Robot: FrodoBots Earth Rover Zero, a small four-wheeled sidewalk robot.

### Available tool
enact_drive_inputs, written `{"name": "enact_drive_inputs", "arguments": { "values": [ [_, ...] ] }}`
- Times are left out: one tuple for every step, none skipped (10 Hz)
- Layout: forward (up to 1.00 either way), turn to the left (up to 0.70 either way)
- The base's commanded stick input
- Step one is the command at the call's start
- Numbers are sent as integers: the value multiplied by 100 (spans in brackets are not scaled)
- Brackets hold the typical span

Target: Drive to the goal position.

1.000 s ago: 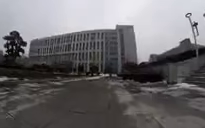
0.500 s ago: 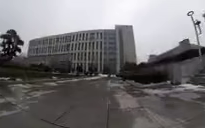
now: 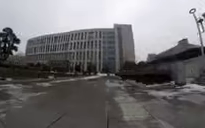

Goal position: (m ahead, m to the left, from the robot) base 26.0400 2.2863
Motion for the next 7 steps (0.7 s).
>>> {"name": "enact_drive_inputs", "arguments": {
  "values": [
    [100,0],
    [100,0],
    [100,0],
    [100,0],
    [100,0],
    [100,0],
    [100,0]
  ]
}}
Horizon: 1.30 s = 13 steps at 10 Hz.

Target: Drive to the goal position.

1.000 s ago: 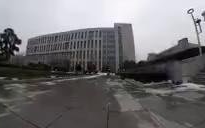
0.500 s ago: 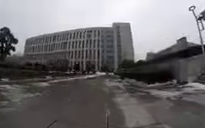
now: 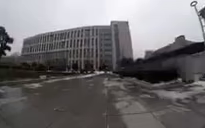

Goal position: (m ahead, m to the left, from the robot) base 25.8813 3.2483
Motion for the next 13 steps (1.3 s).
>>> {"name": "enact_drive_inputs", "arguments": {
  "values": [
    [100,0],
    [100,0],
    [100,0],
    [100,0],
    [100,0],
    [100,0],
    [100,0],
    [100,0],
    [100,0],
    [100,0],
    [100,0],
    [100,0],
    [100,0]
  ]
}}
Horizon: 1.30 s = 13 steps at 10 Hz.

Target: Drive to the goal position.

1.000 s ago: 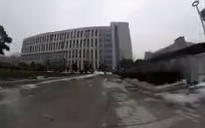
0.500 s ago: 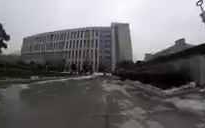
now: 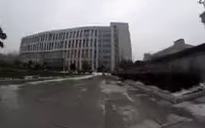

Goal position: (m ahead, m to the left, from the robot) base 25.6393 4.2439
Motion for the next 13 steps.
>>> {"name": "enact_drive_inputs", "arguments": {
  "values": [
    [100,0],
    [100,0],
    [100,0],
    [100,0],
    [100,0],
    [100,0],
    [100,0],
    [100,0],
    [100,0],
    [100,0],
    [100,0],
    [100,0],
    [100,0]
  ]
}}
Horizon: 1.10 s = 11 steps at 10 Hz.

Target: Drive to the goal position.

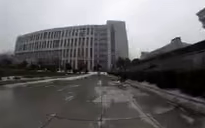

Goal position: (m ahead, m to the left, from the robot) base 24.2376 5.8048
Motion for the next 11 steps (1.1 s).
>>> {"name": "enact_drive_inputs", "arguments": {
  "values": [
    [100,0],
    [100,0],
    [100,0],
    [100,0],
    [100,25],
    [100,27],
    [100,27],
    [100,27],
    [100,27],
    [100,27],
    [100,27]
  ]
}}
